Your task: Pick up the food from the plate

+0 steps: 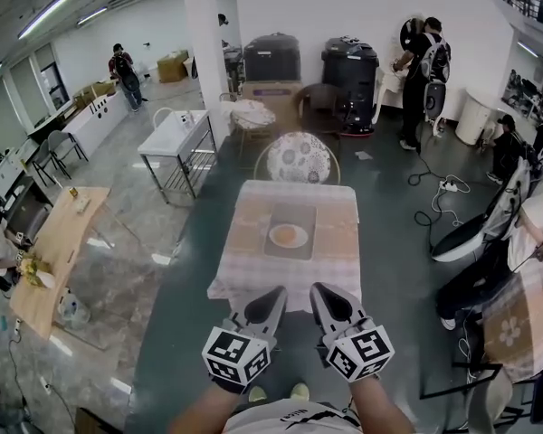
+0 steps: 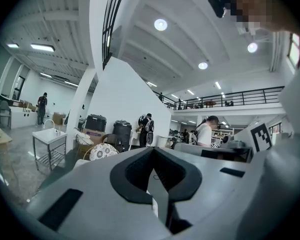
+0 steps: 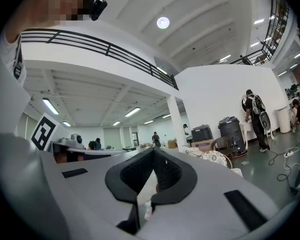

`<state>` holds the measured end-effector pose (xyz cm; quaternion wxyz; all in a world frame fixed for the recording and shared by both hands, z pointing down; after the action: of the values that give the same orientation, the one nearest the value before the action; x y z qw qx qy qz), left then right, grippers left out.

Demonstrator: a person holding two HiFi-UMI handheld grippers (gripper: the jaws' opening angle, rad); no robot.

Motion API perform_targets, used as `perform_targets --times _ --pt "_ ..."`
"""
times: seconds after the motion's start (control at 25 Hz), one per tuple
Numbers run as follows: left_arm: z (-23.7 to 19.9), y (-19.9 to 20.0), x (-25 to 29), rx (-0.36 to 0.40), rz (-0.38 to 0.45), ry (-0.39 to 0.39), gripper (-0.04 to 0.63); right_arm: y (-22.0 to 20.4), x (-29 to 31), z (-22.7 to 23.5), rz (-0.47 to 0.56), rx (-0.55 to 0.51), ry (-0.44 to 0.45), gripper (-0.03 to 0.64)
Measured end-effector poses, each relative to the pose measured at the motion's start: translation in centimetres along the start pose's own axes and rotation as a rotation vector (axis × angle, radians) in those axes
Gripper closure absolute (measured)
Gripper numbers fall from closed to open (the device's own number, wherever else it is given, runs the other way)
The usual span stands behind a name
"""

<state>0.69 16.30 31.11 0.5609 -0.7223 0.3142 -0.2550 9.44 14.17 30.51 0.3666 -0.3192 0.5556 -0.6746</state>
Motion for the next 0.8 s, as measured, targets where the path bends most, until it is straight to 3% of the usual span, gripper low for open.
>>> perform_targets --times 0.48,0.8 --pt "0.6 -1.2 1.8 0.002 -0.016 0.055 0.589 -0.4 0.0 3.0 -0.014 0.030 0.018 0.603" --pt "-1.6 -1.6 3.5 -0.007 -0.025 0.058 0.589 -1.1 2.3 4.2 -0.030 0.035 0.014 0.603"
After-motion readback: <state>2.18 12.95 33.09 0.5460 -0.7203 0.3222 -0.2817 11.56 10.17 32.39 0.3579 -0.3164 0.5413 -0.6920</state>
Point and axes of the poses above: the fingertips, and each gripper's own axes: x forward along the fingers, z to its right, y out of its top, the point moved 2 cm from there along -x, backward along the fingers, and after that the axes turned 15 degrees about -y, right-handed, at the moved point
